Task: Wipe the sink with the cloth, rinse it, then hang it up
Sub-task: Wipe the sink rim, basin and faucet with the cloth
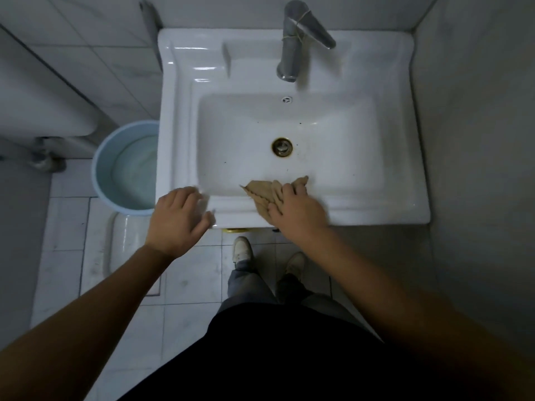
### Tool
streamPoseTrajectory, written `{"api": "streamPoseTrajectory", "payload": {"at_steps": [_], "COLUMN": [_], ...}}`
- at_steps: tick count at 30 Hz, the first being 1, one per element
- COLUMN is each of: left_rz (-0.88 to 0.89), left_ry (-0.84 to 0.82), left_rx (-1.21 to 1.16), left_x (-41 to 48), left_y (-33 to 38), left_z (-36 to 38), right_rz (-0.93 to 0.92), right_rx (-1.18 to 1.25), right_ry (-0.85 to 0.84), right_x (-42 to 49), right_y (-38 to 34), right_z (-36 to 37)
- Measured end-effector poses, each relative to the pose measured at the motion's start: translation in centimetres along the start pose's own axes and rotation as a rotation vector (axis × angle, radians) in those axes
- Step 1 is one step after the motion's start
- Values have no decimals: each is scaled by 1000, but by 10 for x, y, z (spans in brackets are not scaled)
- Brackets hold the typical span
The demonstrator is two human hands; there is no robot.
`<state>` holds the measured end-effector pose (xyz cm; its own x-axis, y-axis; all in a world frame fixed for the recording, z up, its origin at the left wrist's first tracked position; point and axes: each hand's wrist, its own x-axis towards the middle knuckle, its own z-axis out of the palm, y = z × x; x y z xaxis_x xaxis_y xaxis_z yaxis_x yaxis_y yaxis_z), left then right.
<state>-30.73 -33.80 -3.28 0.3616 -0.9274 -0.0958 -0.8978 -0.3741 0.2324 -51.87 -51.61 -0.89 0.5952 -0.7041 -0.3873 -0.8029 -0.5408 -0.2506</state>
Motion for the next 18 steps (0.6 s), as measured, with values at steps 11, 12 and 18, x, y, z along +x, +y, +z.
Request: {"api": "streamPoseTrajectory", "payload": {"at_steps": [11, 12, 18], "left_rz": [100, 94, 91], "left_ry": [33, 23, 1], "left_rx": [-61, -60, -66], "left_x": [-9, -9, -6], "left_y": [-18, -18, -19], "left_z": [8, 8, 5], "right_rz": [-287, -285, -156], "right_rx": [18, 8, 9], "right_ry": [-91, -76, 1], "right_x": [24, 22, 4], "right_y": [-75, -67, -13], "right_z": [14, 13, 4]}}
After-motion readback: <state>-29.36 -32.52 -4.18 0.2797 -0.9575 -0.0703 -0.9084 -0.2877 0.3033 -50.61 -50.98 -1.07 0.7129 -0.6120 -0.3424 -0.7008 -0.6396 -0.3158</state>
